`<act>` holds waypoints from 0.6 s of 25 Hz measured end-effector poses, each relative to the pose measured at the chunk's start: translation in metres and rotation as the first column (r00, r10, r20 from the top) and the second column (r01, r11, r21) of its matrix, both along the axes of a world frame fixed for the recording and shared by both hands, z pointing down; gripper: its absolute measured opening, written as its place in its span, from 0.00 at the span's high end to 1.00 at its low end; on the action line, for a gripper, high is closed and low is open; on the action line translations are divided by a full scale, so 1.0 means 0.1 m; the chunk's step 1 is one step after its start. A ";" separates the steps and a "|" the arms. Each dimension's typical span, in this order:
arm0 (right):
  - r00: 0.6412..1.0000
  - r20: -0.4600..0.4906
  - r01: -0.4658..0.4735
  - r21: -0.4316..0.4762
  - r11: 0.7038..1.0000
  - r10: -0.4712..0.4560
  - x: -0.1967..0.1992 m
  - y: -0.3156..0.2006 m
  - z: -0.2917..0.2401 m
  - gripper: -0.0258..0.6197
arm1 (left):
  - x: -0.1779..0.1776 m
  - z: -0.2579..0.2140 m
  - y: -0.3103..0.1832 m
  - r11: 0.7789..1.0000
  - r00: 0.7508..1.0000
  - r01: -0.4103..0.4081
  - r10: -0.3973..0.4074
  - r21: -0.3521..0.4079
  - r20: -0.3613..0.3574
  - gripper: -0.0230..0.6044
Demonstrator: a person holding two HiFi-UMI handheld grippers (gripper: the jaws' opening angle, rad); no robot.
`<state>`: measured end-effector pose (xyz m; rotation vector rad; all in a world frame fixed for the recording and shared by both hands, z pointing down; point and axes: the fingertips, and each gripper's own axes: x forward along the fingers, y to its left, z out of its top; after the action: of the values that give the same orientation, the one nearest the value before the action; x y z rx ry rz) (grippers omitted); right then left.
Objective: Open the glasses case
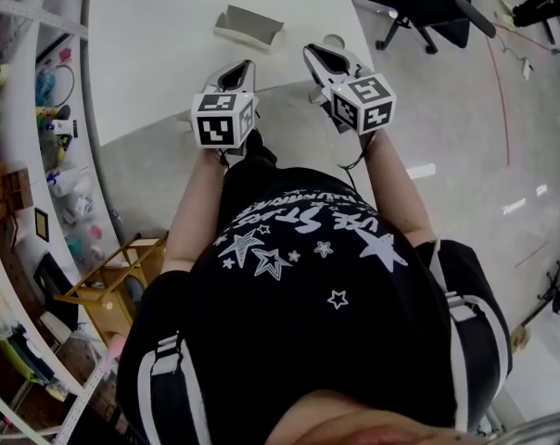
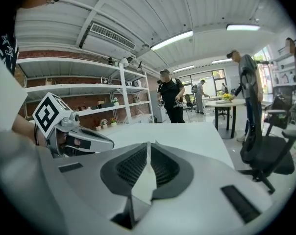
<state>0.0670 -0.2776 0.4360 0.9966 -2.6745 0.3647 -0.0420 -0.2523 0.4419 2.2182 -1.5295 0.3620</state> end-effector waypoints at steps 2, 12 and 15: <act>1.000 0.005 0.005 0.005 1.000 -0.005 0.10 0.14 -0.02 0.92 | 0.10 -0.03 0.14 1.000 1.000 0.007 -0.007 0.007 -0.002 0.94; 0.997 0.050 0.053 -0.004 0.999 -0.053 0.50 0.83 0.01 0.95 | 0.51 -0.15 0.94 0.997 0.998 0.063 -0.063 0.042 0.003 0.94; 0.995 0.066 0.074 -0.023 0.997 -0.072 0.50 0.97 0.05 0.95 | 0.54 -0.21 1.11 0.995 0.996 0.084 -0.084 0.051 0.003 0.94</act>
<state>0.1168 -0.1809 0.4413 0.8913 -2.7489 0.4220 0.0116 -0.1409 0.4206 2.1849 -1.6460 0.3062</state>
